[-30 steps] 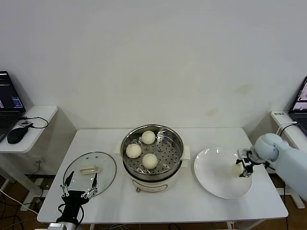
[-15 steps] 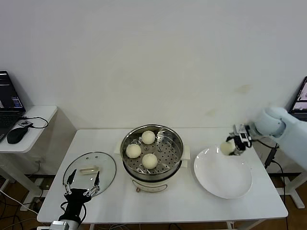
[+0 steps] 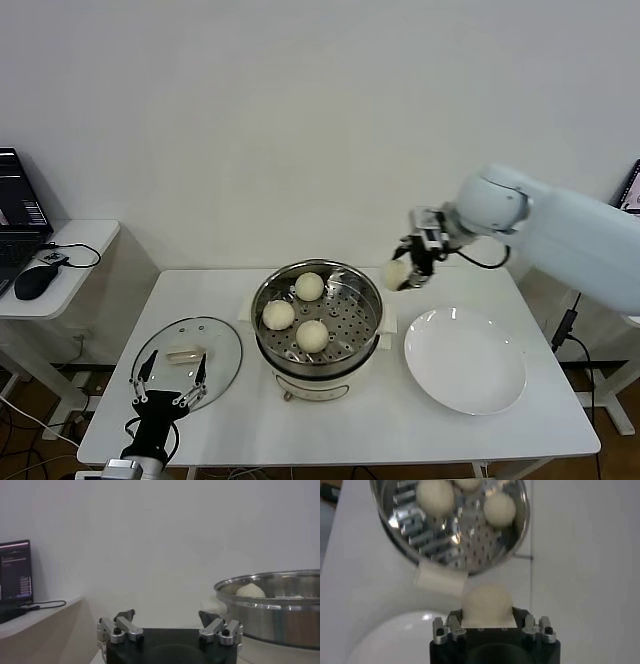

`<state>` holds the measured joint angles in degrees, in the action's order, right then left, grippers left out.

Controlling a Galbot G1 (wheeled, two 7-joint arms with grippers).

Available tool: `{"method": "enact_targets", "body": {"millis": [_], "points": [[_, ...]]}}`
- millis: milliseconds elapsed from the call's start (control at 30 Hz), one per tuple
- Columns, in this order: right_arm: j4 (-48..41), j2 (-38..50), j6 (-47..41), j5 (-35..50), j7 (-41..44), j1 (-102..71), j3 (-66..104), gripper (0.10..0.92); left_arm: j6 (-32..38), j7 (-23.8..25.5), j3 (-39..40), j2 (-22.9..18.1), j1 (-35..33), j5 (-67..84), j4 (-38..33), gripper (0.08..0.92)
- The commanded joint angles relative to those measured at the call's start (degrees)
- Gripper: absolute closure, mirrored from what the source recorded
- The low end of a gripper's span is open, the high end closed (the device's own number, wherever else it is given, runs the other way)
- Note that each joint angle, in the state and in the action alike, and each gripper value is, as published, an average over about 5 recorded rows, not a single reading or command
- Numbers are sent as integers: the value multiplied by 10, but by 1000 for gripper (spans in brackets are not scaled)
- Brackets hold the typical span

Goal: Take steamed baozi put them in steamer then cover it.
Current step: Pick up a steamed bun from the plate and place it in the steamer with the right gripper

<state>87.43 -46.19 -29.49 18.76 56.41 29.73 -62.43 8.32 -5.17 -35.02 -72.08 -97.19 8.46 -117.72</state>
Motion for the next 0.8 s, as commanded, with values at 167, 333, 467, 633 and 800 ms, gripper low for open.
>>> {"method": "enact_targets", "body": {"millis": [167, 333, 467, 633, 800], "points": [[-45, -149, -60, 44, -49, -11, -66, 381, 1, 0, -2, -1, -2, -2, -2, 177], [-57, -155, -66, 24, -53, -34, -73, 380, 2, 0, -5, -1, -3, -1, -2, 177], [-68, -156, -68, 12, -58, -52, -70, 380, 3, 0, -5, -1, -1, 0, 0, 177], [-78, -156, -67, -7, -65, -67, -65, 380, 4, 0, -5, -1, 1, 1, 2, 177], [-91, -159, -66, -17, -71, -80, -54, 382, 4, 0, -6, -1, 1, 2, 2, 177]]}}
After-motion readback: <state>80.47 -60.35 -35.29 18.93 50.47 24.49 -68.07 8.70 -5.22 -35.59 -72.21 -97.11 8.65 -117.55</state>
